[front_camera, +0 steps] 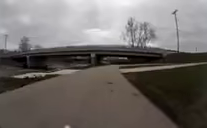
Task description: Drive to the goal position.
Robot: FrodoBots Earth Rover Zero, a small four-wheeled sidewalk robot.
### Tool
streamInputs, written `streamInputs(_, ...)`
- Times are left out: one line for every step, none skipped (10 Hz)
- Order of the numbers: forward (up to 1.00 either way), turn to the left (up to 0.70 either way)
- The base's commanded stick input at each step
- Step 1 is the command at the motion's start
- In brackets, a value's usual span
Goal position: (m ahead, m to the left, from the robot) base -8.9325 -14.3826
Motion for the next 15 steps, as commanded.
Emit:
streamInputs(1.0, 0.0)
streamInputs(1.0, 0.0)
streamInputs(1.0, 0.0)
streamInputs(1.0, 0.0)
streamInputs(1.0, 0.0)
streamInputs(1.0, 0.0)
streamInputs(1.0, 0.0)
streamInputs(1.0, 0.0)
streamInputs(1.0, 0.0)
streamInputs(1.0, 0.0)
streamInputs(1.0, 0.0)
streamInputs(1.0, 0.0)
streamInputs(1.0, 0.0)
streamInputs(1.0, 0.0)
streamInputs(1.0, 0.0)
